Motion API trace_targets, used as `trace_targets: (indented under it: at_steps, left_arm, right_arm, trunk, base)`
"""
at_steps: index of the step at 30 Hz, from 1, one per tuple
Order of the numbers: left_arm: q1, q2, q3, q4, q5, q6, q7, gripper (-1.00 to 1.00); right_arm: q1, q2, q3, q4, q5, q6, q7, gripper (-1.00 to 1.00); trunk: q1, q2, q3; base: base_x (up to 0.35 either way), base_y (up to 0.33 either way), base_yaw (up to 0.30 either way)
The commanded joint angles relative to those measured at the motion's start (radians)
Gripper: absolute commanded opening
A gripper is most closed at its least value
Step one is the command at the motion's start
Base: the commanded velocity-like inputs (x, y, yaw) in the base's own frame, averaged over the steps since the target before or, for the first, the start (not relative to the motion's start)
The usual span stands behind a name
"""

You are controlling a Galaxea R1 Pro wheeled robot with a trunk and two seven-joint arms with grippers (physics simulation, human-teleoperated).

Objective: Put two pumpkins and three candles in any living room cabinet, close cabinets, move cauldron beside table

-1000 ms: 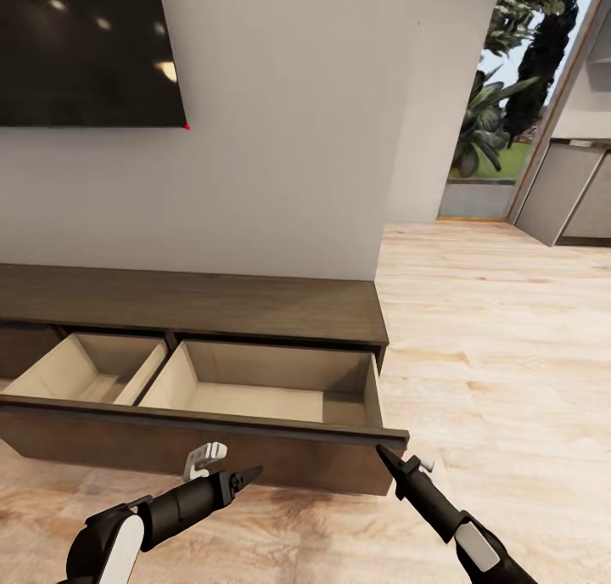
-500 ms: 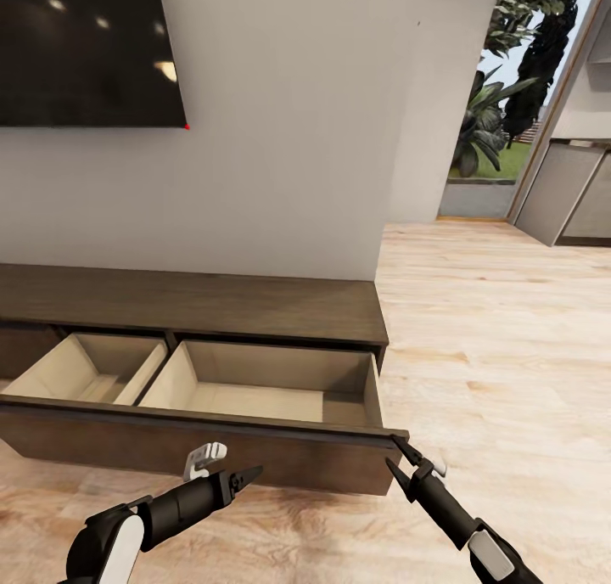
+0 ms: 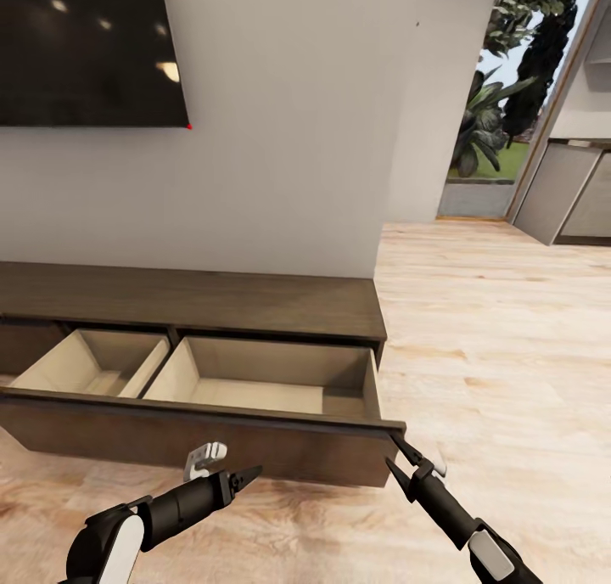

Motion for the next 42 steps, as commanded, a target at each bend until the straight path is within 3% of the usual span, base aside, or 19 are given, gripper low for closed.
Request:
trace_targets:
  at_steps: [1,21,27,42]
  left_arm:
    - [-0.001,-0.001,0.003,0.0,-0.002,0.006,-0.006,1.0]
    - [-0.001,-0.003,0.001,-0.001,-0.005,0.004,-0.005,1.0]
    - [-0.001,-0.003,-0.033,-0.002,-0.006,0.006,0.0,1.0]
    - [-0.003,-0.004,-0.057,0.001,-0.012,0.009,0.01,1.0]
  right_arm:
    - [-0.001,0.0,-0.001,0.001,-0.005,0.008,0.001,1.0]
    - [-0.001,0.0,-0.001,0.001,-0.005,0.009,0.001,1.0]
    - [-0.001,0.0,-0.001,0.001,-0.005,0.008,0.001,1.0]
    - [-0.001,0.001,-0.001,0.001,-0.005,-0.001,0.001,1.0]
  trunk:
    - [0.0,0.0,-0.001]
    - [0.0,0.0,-0.001]
    - [0.0,0.0,-0.001]
    - [-0.007,0.003,0.057]
  base:
    - [-0.105,0.0,0.0]
    - [-0.09,0.0,0.0]
    - [-0.005,0.0,0.0]
    - [0.0,0.0,0.0]
